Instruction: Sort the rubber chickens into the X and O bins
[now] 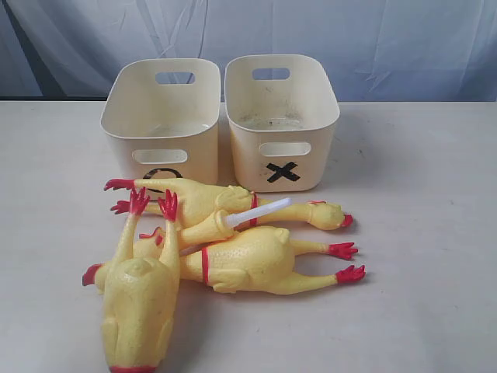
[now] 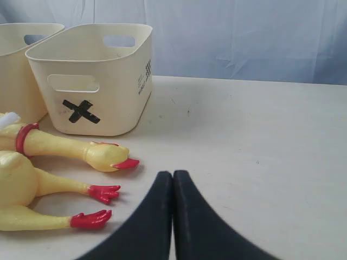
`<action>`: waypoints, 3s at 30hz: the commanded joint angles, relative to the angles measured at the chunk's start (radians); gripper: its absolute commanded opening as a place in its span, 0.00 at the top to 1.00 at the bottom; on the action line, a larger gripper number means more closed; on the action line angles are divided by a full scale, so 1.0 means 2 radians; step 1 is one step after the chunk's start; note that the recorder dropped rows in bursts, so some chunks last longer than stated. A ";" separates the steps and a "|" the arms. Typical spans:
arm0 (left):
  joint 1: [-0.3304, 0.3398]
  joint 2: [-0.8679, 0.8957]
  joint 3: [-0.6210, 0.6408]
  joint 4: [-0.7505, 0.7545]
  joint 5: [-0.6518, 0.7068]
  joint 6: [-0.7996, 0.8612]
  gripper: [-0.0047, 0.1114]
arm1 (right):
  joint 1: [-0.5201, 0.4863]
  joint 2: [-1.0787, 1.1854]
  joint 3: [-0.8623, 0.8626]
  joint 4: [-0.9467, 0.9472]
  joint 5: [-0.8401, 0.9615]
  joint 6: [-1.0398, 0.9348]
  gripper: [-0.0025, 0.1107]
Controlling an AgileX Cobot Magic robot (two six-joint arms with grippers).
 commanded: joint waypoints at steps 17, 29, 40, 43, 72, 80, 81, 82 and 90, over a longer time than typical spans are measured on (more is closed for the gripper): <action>0.000 0.002 -0.001 0.000 -0.003 0.000 0.96 | -0.002 -0.002 0.002 0.000 -0.004 -0.001 0.98; 0.000 0.002 -0.001 0.000 -0.003 0.000 0.96 | -0.002 -0.002 0.002 -0.006 -0.022 -0.002 0.98; 0.000 0.002 -0.001 0.000 -0.003 0.000 0.96 | -0.002 -0.002 0.002 0.035 -0.098 -0.001 0.98; 0.000 0.002 -0.001 0.000 -0.003 0.000 0.96 | -0.002 -0.002 0.002 0.057 -0.116 0.009 0.98; 0.000 0.002 -0.001 0.000 -0.003 0.000 0.96 | -0.002 0.119 -0.242 0.266 0.208 -0.076 0.98; 0.000 0.002 -0.001 0.000 -0.003 0.000 0.96 | -0.002 0.352 -0.326 0.263 0.275 -0.192 0.98; 0.000 0.002 -0.001 0.000 -0.003 0.000 0.96 | 0.000 0.368 -0.333 0.261 0.277 -0.192 0.98; 0.000 0.002 -0.001 0.000 -0.003 0.000 0.96 | 0.011 0.411 -0.349 0.257 0.278 -0.202 0.98; 0.000 0.002 -0.001 0.000 -0.003 0.000 0.96 | 0.104 0.610 -0.446 0.252 0.163 -0.436 0.98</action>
